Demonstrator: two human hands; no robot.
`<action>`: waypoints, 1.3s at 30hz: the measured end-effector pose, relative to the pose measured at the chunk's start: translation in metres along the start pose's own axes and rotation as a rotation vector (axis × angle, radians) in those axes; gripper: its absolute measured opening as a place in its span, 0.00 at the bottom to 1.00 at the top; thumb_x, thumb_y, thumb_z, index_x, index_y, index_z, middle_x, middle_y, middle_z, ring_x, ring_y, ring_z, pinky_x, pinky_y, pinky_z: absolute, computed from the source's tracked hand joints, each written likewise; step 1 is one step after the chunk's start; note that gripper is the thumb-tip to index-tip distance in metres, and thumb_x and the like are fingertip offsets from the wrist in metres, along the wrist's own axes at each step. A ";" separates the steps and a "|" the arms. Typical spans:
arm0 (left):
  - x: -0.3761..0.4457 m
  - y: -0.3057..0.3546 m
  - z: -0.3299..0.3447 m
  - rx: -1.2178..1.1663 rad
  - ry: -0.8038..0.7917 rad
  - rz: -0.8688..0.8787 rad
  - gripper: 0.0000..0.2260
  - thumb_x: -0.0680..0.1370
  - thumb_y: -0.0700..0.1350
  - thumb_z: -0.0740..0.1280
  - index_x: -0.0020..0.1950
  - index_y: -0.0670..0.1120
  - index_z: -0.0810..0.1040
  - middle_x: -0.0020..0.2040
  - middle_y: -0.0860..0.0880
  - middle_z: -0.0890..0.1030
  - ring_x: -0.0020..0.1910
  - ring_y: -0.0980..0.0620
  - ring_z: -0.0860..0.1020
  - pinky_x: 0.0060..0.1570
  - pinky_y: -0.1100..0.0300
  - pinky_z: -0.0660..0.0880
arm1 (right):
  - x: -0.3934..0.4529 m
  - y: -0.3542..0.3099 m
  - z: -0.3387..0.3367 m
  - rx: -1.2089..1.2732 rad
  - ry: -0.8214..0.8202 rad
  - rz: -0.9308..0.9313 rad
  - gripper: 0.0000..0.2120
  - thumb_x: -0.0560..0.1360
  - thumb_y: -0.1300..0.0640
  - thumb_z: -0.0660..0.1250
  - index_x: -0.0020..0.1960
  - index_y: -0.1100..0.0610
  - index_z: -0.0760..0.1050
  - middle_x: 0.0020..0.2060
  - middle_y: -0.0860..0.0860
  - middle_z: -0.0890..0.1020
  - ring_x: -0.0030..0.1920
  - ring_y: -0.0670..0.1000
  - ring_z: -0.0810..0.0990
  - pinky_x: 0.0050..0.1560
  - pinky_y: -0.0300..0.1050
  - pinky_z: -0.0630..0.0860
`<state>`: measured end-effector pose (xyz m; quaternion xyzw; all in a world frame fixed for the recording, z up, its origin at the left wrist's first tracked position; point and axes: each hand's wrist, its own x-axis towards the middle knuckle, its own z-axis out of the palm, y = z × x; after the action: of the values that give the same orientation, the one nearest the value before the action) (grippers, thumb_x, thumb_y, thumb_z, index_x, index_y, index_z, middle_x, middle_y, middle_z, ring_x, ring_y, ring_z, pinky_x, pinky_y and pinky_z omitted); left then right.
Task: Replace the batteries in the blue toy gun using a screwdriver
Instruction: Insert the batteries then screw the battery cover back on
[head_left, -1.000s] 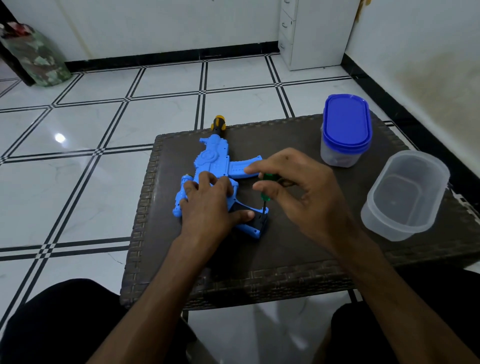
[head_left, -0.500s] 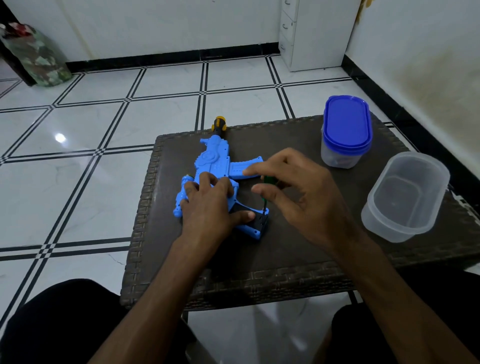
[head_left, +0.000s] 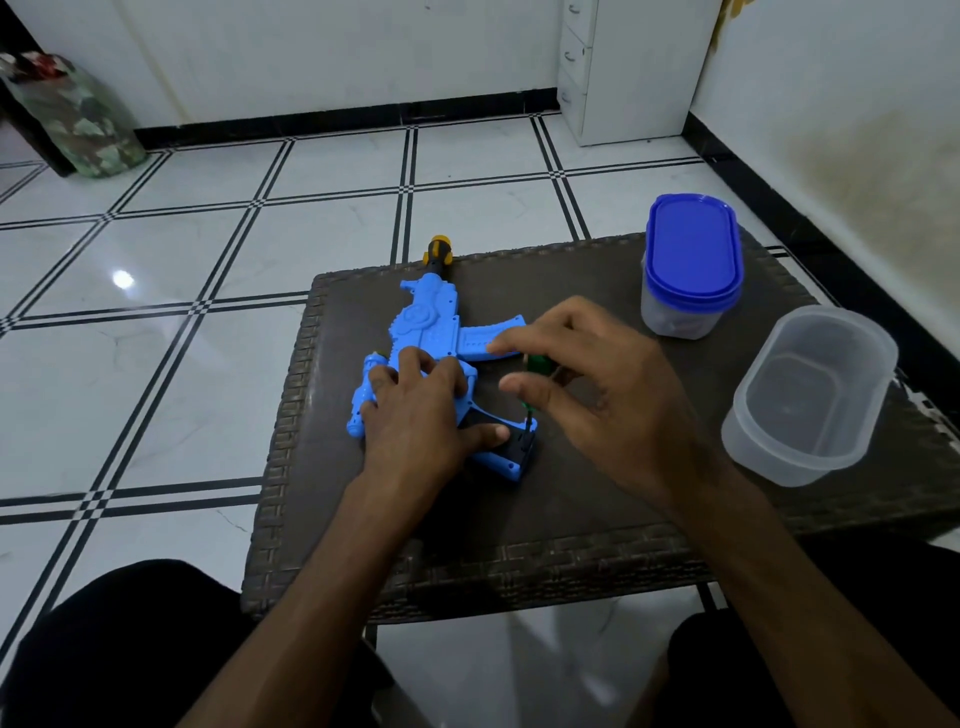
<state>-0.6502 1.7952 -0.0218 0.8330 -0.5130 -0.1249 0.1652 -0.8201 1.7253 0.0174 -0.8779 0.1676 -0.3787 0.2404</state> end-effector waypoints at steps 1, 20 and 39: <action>0.000 0.000 0.000 0.002 -0.002 -0.001 0.24 0.67 0.62 0.74 0.54 0.51 0.72 0.61 0.49 0.65 0.62 0.43 0.61 0.62 0.42 0.67 | 0.000 -0.001 0.000 0.005 -0.018 -0.005 0.14 0.79 0.57 0.67 0.64 0.58 0.79 0.52 0.51 0.78 0.51 0.47 0.79 0.50 0.43 0.77; 0.000 0.000 0.000 -0.008 0.009 0.005 0.24 0.67 0.61 0.75 0.54 0.51 0.73 0.60 0.49 0.65 0.61 0.43 0.62 0.62 0.41 0.67 | -0.001 -0.003 -0.003 0.142 -0.059 -0.008 0.17 0.78 0.73 0.62 0.64 0.62 0.78 0.55 0.51 0.82 0.58 0.46 0.81 0.61 0.39 0.75; 0.001 -0.001 0.000 0.023 0.000 0.012 0.25 0.67 0.63 0.73 0.57 0.51 0.73 0.62 0.49 0.65 0.63 0.43 0.62 0.62 0.42 0.67 | 0.003 -0.001 0.001 -0.034 0.011 -0.005 0.11 0.77 0.58 0.70 0.58 0.57 0.82 0.49 0.52 0.80 0.45 0.48 0.79 0.46 0.46 0.77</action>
<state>-0.6491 1.7948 -0.0227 0.8319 -0.5193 -0.1179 0.1562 -0.8174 1.7247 0.0190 -0.8802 0.1731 -0.3810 0.2237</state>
